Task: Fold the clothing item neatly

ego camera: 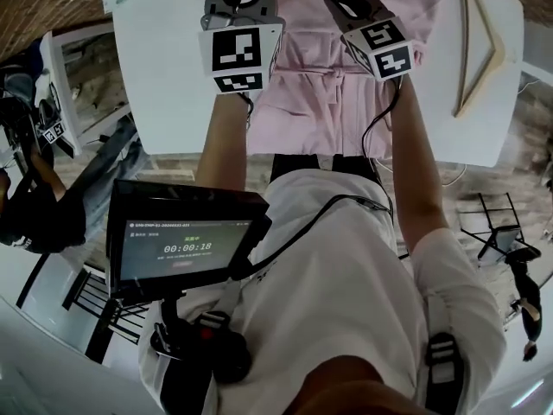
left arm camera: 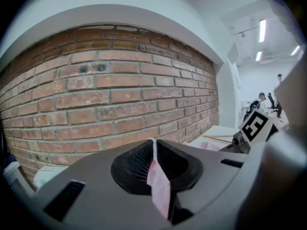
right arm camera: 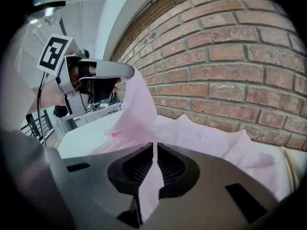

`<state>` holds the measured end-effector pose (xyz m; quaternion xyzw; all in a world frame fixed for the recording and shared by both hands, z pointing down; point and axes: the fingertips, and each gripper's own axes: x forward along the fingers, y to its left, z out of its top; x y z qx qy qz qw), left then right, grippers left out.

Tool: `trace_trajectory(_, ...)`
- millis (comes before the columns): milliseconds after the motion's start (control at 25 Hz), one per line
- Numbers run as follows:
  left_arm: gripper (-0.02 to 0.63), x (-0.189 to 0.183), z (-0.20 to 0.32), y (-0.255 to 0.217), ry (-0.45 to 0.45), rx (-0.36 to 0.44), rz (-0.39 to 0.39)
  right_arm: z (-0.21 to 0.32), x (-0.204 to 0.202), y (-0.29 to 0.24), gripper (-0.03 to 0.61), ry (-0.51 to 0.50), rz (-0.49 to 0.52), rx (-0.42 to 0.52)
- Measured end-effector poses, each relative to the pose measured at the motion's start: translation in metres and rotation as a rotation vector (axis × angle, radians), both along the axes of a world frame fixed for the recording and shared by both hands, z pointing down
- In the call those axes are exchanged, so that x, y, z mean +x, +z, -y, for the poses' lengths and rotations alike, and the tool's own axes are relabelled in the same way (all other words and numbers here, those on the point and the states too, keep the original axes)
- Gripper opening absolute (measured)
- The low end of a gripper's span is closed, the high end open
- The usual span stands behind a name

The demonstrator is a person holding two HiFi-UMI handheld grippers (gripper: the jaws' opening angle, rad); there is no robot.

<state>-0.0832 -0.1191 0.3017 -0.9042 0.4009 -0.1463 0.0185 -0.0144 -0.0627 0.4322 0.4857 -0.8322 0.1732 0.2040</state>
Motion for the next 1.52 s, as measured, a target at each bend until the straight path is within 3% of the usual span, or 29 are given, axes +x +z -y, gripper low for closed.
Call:
trace_trajectory(280, 0.028, 0.114, -0.058, 0.048, 0.178, 0.063, 0.191, -0.02, 0.065, 0.025, 0.032, 0.064, 0.016, -0.051)
trace_trajectory(520, 0.029, 0.16, -0.097, 0.112, 0.308, 0.021, 0.274, -0.038, 0.108, 0.042, 0.032, 0.108, 0.012, -0.089)
trace_trajectory(720, 0.029, 0.182, -0.128, 0.128, 0.412, 0.03, 0.302, -0.042, 0.128, 0.047, 0.031, 0.129, 0.009, -0.09)
trace_trajectory(920, 0.061, 0.189, -0.133, 0.122, 0.449, -0.024, 0.196, -0.043, 0.141, 0.029, 0.032, 0.138, -0.066, -0.075)
trace_trajectory(1080, 0.091, 0.197, -0.139, 0.111, 0.528, 0.011, 0.21, -0.044, 0.155, 0.015, 0.032, 0.168, -0.079, -0.062)
trace_trajectory(1200, 0.091, 0.177, -0.141, 0.098, 0.433, -0.033, 0.094, -0.047, 0.154, 0.008, 0.032, 0.127, -0.071, -0.011)
trace_trajectory(1320, 0.091, 0.121, -0.128, 0.088, 0.257, -0.076, 0.042, -0.043, 0.109, -0.002, 0.035, -0.019, -0.086, 0.043)
trace_trajectory(1520, 0.091, 0.052, -0.097, 0.108, 0.039, -0.161, 0.035, -0.044, 0.056, 0.022, 0.197, -0.195, -0.211, 0.035)
